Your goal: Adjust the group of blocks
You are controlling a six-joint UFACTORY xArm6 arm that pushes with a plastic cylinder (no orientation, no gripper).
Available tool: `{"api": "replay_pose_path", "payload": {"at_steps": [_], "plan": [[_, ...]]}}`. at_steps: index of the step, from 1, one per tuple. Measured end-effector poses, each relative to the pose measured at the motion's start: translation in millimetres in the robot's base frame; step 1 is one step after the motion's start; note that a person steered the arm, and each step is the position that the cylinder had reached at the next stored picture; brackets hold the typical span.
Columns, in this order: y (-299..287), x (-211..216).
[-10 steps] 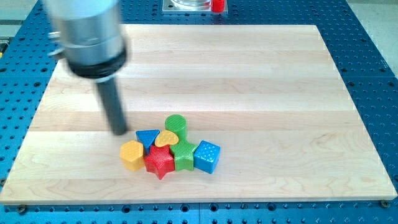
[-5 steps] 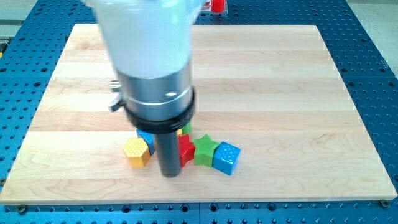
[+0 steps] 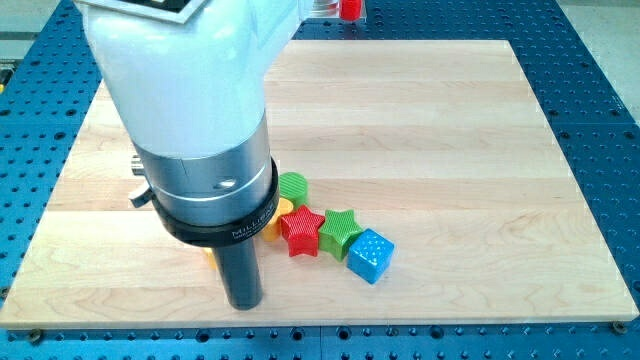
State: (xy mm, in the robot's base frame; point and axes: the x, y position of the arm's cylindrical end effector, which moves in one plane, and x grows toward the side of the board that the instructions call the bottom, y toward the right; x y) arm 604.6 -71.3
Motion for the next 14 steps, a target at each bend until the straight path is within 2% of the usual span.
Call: {"api": "replay_pose_path", "payload": {"at_steps": [1,2,5,7,14], "plan": [[20.0,-12.5],[6.2,-22.6],[-137.1,-19.1],[-134.2,-41.2],[-146.6,-47.3]]}}
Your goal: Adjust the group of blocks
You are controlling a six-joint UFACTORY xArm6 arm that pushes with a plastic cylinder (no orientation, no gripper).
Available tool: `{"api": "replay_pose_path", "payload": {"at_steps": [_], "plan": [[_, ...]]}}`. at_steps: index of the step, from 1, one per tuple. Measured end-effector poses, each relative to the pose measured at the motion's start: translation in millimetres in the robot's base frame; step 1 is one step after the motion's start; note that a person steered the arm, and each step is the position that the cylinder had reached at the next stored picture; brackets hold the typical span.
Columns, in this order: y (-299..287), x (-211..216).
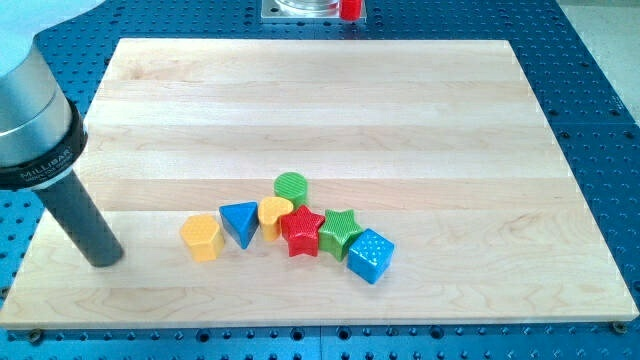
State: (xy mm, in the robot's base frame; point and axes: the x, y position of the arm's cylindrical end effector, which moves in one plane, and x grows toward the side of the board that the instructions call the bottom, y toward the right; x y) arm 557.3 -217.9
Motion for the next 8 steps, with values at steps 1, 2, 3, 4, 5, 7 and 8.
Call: {"api": "replay_pose_path", "payload": {"at_steps": [1,2,3,4,5,7,8], "plan": [[-1.6,0.0],[-2.0,0.0],[-2.6,0.0],[-3.5,0.0],[-4.3,0.0],[-4.9,0.0],[-5.5,0.0]]}}
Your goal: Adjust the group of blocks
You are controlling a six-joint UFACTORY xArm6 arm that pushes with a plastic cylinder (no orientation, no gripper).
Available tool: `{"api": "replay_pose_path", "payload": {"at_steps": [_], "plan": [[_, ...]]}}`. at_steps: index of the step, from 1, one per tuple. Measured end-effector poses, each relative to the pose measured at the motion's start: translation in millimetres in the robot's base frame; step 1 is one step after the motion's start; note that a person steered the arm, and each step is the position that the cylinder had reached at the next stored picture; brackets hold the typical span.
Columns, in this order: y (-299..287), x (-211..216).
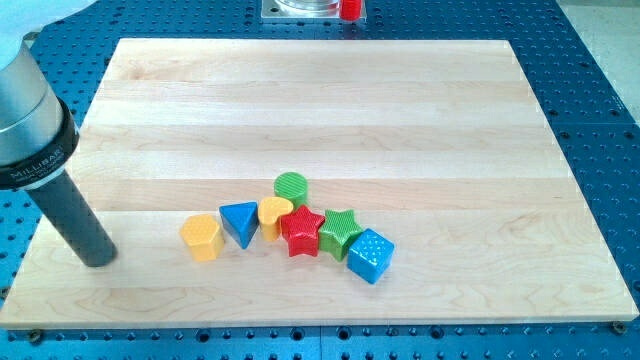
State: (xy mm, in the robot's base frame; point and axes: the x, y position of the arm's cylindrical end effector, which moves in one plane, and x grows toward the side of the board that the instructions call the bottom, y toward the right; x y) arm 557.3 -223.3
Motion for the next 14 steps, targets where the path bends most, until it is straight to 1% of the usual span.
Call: {"api": "replay_pose_path", "payload": {"at_steps": [14], "plan": [[-14.3,0.0]]}}
